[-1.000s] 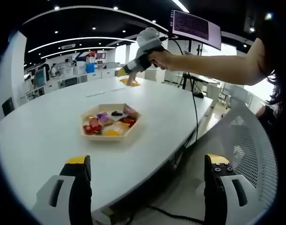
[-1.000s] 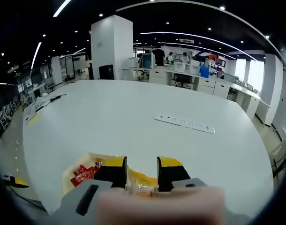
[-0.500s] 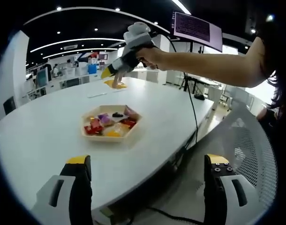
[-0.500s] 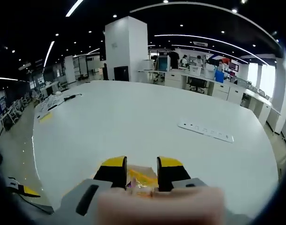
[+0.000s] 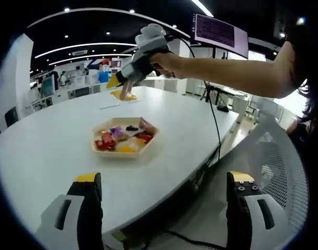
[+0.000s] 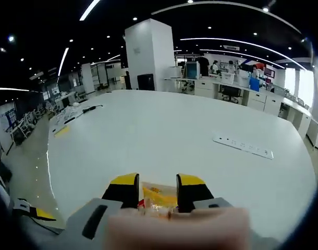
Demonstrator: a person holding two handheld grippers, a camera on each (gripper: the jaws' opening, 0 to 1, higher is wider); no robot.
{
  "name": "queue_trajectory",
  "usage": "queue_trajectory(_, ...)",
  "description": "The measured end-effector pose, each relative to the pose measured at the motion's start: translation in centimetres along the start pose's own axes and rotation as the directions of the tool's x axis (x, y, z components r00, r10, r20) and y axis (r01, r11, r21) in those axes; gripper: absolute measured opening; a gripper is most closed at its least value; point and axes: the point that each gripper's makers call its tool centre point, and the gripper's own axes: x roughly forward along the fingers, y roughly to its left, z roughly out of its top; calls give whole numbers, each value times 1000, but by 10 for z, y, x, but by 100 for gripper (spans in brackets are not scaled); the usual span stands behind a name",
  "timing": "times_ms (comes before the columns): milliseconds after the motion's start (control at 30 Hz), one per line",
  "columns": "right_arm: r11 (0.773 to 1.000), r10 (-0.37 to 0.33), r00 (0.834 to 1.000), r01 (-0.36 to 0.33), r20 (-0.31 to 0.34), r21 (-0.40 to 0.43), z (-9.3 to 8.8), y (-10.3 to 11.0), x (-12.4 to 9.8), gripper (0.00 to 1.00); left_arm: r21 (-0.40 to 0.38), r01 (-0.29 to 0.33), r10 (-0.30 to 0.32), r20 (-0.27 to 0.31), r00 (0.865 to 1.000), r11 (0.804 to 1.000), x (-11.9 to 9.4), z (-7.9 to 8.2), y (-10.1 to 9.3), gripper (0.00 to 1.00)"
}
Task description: Place the target food into the container with the food tongs after gripping and lifting it, then release it inside without dropping or visibly crushing the food.
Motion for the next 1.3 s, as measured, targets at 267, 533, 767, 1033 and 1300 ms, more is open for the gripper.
queue_trajectory(267,1000,0,1000,0,-2,-31,-2,0,-2,30,-1,-3,3,-1,1000,1000,0,0,0,97)
queue_trajectory(533,999,-6,1000,7,9,-33,-2,-9,-13,30,0,1,-1,-7,1000,1000,1,-1,-1,97)
queue_trajectory(767,999,21,999,-21,28,-29,-9,-13,-29,30,-87,52,-49,41,998,995,-2,9,-5,97)
queue_trajectory(1033,998,54,998,-54,34,-14,-16,-18,-52,31,-92,30,-29,14,999,995,-2,9,-4,97)
queue_trajectory(1300,990,132,988,-135,74,40,-34,-5,-77,31,-57,95,-94,20,995,994,7,33,-16,95)
